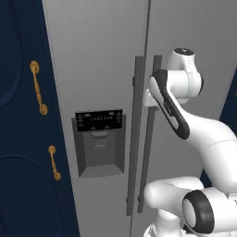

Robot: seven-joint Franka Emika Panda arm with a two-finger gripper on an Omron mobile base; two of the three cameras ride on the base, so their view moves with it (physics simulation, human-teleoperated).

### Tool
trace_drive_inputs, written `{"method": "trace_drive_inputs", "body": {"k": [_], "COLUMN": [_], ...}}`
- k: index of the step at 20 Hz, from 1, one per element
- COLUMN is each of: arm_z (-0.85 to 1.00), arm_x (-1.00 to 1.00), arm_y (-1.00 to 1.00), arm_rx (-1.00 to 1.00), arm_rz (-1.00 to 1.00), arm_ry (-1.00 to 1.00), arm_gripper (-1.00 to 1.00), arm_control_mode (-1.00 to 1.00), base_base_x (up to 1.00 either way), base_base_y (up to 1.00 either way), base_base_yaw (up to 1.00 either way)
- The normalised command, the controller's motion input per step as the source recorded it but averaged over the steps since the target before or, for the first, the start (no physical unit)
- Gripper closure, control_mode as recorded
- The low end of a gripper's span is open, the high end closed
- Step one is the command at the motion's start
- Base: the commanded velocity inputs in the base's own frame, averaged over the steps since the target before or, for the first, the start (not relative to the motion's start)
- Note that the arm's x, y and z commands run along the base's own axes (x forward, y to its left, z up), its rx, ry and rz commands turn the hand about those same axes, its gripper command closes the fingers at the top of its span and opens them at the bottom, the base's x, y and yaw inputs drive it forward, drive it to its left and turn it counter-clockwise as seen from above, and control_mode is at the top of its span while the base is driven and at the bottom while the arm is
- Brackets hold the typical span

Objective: Grab a lemon wedge from the fridge and one ice cube from the ice bowl, and put them in the glass of lemonade.

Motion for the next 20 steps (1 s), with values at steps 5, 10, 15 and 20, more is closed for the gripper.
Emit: {"method": "trace_drive_inputs", "body": {"k": [5,10,15,20], "arm_z": [-0.05,-0.28,-0.51,0.00], "arm_x": [-0.58,-0.65,-0.14,0.00], "arm_y": [0.01,-0.18,-0.02,0.00], "arm_rx": [0.03,0.11,0.07,0.00], "arm_rz": [0.00,-0.05,-0.10,0.00], "arm_ry": [-0.05,0.04,0.06,0.00], "arm_gripper": [-1.00,-1.00,-1.00,-1.00], "arm_control_mode": [-1.00,-1.00,-1.00,1.00], "base_base_x": [0.00,0.00,0.00,-0.15], "base_base_y": [0.00,0.00,0.00,0.00], "base_base_yaw": [0.00,0.00,0.00,0.00]}}
